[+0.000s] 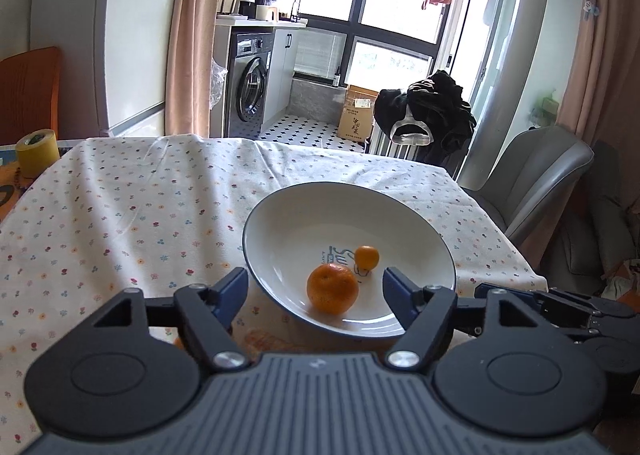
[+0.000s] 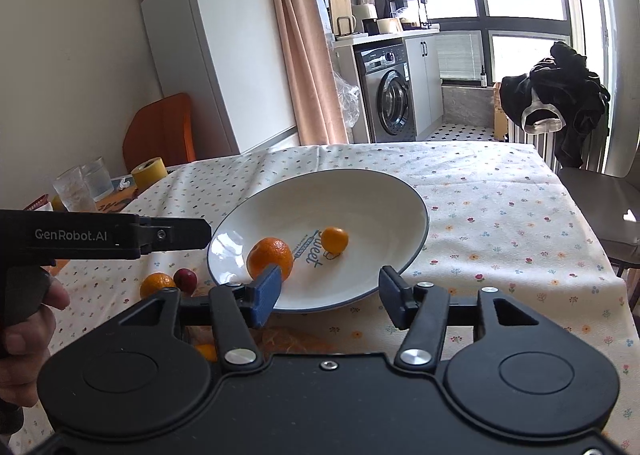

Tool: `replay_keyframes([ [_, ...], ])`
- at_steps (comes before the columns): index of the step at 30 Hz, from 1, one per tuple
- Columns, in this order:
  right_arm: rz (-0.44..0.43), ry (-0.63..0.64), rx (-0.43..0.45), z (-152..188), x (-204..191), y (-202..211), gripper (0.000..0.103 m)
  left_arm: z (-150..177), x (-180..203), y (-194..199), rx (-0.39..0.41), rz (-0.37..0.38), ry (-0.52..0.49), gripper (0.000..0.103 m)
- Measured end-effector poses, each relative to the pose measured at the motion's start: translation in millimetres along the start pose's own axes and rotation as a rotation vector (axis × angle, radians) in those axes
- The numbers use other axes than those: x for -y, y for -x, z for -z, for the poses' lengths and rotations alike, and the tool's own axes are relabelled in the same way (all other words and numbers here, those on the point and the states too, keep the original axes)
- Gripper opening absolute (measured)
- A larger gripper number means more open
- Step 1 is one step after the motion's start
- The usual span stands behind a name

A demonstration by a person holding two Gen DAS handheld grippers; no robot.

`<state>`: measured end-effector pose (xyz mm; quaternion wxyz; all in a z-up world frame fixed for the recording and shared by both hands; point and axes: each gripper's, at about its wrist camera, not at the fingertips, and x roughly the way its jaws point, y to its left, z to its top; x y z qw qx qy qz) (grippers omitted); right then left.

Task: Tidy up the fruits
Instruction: 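Carry the large orange into the bowl and open the left tool while the right drops the small orange in, then lift both tools out of the bowl and move them back toward the kiwis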

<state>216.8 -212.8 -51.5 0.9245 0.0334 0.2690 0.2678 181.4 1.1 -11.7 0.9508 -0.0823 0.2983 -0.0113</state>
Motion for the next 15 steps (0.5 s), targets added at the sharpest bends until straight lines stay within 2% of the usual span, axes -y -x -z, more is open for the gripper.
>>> replay_keyframes([
  [5, -0.008, -0.013, 0.010, 0, -2, 17, 0.068, 1, -5, 24, 0.013, 0.006, -0.001, 0.086],
  [7, -0.015, -0.012, 0.020, 0, -4, 24, 0.080, 2, -8, 31, 0.011, 0.007, 0.014, 0.089],
  [10, -0.026, -0.004, 0.039, -1, -6, 34, 0.090, 4, -11, 42, 0.018, -0.013, 0.029, 0.092],
  [15, -0.041, 0.001, 0.048, -3, -9, 46, 0.100, 12, -19, 62, 0.034, -0.042, 0.061, 0.095],
])
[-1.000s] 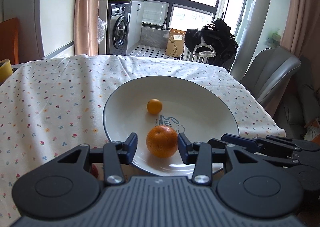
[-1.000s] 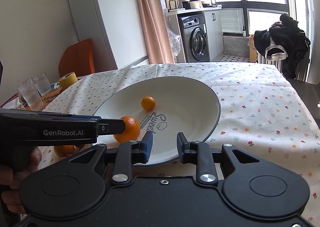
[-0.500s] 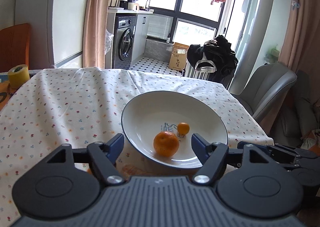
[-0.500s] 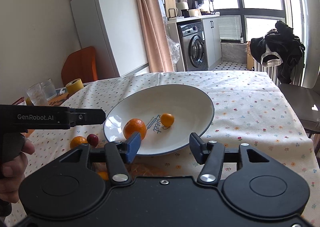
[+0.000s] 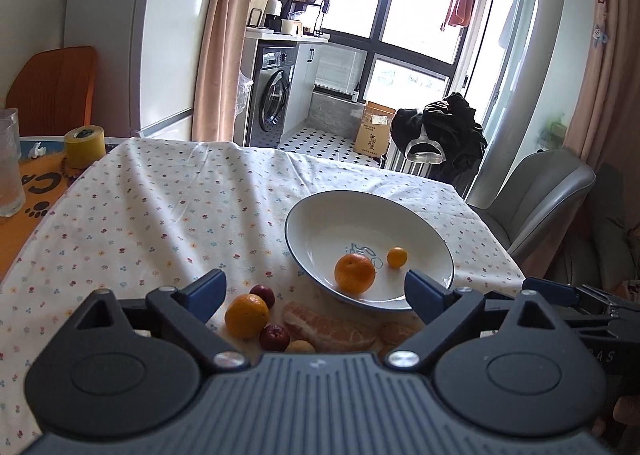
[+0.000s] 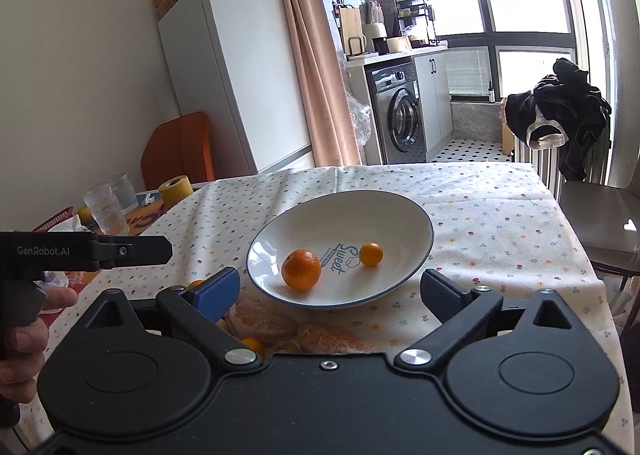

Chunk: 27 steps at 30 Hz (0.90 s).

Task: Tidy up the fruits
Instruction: 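Lift both tools out of the bowl and move them back toward the kiwis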

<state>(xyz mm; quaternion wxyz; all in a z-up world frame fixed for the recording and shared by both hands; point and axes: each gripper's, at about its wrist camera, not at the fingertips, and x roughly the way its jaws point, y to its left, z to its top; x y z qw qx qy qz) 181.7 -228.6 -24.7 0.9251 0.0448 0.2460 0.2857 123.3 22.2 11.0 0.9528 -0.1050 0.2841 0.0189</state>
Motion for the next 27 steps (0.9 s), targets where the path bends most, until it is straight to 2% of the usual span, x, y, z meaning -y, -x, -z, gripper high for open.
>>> replay_keyframes([
  [1, -0.003, -0.001, 0.002, 0, 0, 2, 0.103, 1, -1, 3, 0.002, -0.007, 0.004, 0.095],
  [5, 0.000, -0.003, 0.001, -2, 1, 10, 0.103, 4, -3, 14, 0.015, -0.024, 0.008, 0.096],
  [7, 0.008, 0.003, -0.006, -2, 1, 12, 0.103, 4, -4, 19, 0.023, -0.023, 0.007, 0.103],
  [17, -0.004, 0.042, -0.045, 5, -2, 19, 0.103, 14, -5, 43, 0.035, -0.022, 0.011, 0.103],
  [21, -0.051, 0.048, -0.058, 9, -4, 20, 0.102, 21, -9, 44, 0.033, -0.038, 0.012, 0.103],
  [27, -0.075, 0.068, -0.078, 17, -10, 17, 0.092, 34, -16, 34, -0.003, -0.022, 0.025, 0.103],
])
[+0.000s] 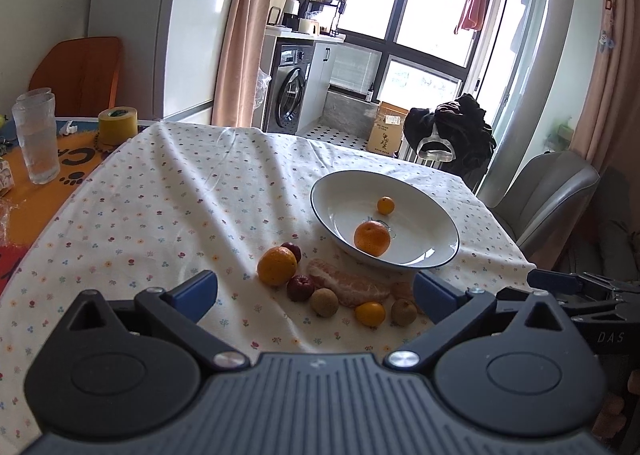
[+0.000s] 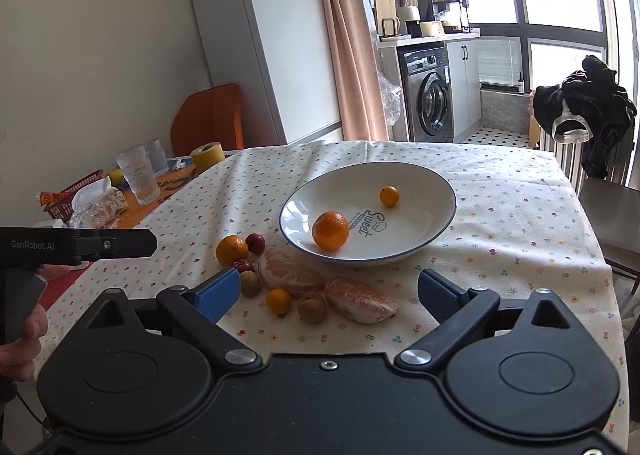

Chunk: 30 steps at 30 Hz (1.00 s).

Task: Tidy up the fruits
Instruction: 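Lift both tools out of the bowl and move them back toward the kiwis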

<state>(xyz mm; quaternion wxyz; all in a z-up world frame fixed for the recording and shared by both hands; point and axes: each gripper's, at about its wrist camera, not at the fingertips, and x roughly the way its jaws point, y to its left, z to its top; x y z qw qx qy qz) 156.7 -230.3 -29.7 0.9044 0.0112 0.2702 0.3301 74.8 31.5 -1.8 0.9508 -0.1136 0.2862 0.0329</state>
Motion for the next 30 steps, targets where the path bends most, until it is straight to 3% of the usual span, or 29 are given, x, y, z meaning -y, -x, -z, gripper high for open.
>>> replay_keyframes([
  [16, -0.015, 0.005, -0.041, 10, -6, -19, 0.088, 14, -9, -18, -0.031, 0.000, -0.014, 0.103],
  [24, -0.019, 0.006, -0.081, 15, -5, -35, 0.079, 19, -15, -34, -0.042, 0.004, 0.007, 0.100],
  [30, -0.027, -0.011, -0.119, 19, 0, -51, 0.068, 19, -17, -47, -0.057, 0.024, 0.024, 0.091],
])
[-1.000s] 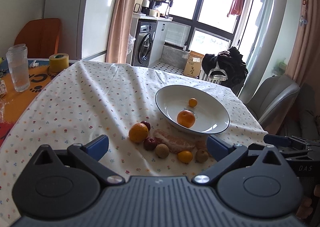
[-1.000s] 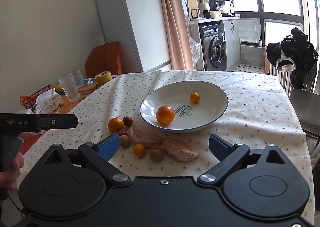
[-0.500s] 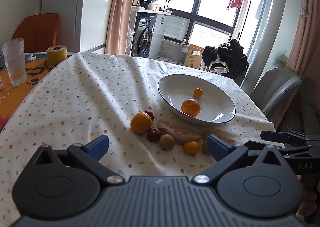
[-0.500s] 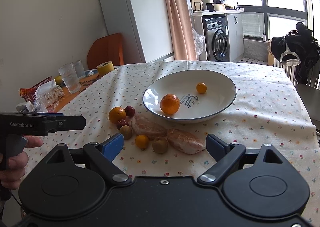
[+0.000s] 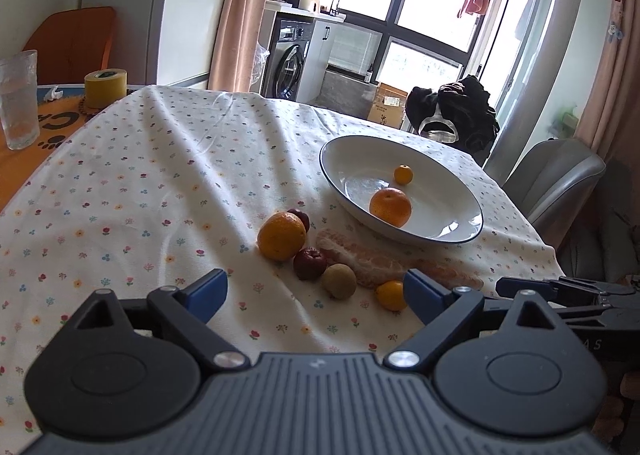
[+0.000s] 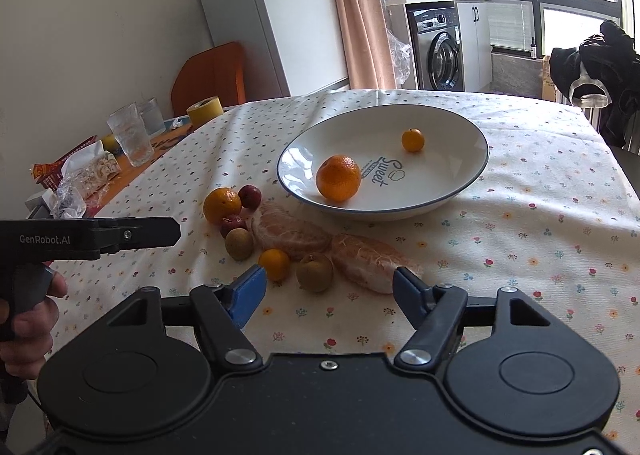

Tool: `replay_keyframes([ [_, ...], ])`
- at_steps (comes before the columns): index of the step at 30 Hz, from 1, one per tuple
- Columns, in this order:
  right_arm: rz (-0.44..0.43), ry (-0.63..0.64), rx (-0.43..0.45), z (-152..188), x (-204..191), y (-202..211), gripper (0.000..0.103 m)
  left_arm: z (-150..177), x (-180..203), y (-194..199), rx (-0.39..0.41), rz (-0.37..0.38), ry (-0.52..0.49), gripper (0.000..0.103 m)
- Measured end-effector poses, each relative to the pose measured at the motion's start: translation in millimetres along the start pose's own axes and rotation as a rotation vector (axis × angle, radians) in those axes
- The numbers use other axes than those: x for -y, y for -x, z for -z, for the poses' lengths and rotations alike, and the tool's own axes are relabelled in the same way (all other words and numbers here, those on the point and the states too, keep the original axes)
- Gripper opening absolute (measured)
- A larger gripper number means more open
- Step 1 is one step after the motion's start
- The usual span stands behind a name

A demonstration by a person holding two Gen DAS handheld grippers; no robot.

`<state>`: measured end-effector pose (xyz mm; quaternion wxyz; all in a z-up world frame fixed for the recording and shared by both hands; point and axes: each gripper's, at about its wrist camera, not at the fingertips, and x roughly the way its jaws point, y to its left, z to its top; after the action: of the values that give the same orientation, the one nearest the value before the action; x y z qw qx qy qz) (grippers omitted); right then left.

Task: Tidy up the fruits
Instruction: 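Lift both tools out of the bowl and move them back toward the kiwis, then grasp a brown kiwi with the left tool while the right tool grasps another kiwi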

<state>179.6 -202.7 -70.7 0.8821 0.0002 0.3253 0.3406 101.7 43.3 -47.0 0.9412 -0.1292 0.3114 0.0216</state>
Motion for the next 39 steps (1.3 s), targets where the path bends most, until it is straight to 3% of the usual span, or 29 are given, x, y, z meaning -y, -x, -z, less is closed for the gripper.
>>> replay_keyframes([
  [7, -0.021, -0.005, -0.033, 1, 2, -16, 0.055, 1, 0, -17, -0.034, 0.027, 0.009, 0.075],
  [17, -0.044, 0.012, -0.044, -5, 1, -25, 0.051, 0, 6, -34, -0.050, 0.034, -0.007, 0.054],
  [20, -0.054, 0.020, -0.051, -5, 0, -25, 0.039, 1, 8, -42, -0.066, 0.040, -0.012, 0.045],
  [22, -0.070, 0.018, -0.055, -6, 0, -24, 0.037, 1, 9, -47, -0.076, 0.042, -0.012, 0.040],
  [33, -0.082, 0.046, -0.069, -4, -5, -41, 0.033, 3, 14, -63, -0.089, 0.026, -0.031, 0.030],
  [36, -0.093, 0.054, -0.063, -3, -4, -42, 0.024, 3, 13, -63, -0.088, 0.018, -0.029, 0.024],
  [39, -0.101, 0.049, -0.059, -4, -2, -42, 0.024, 3, 13, -62, -0.090, 0.018, -0.016, 0.024],
])
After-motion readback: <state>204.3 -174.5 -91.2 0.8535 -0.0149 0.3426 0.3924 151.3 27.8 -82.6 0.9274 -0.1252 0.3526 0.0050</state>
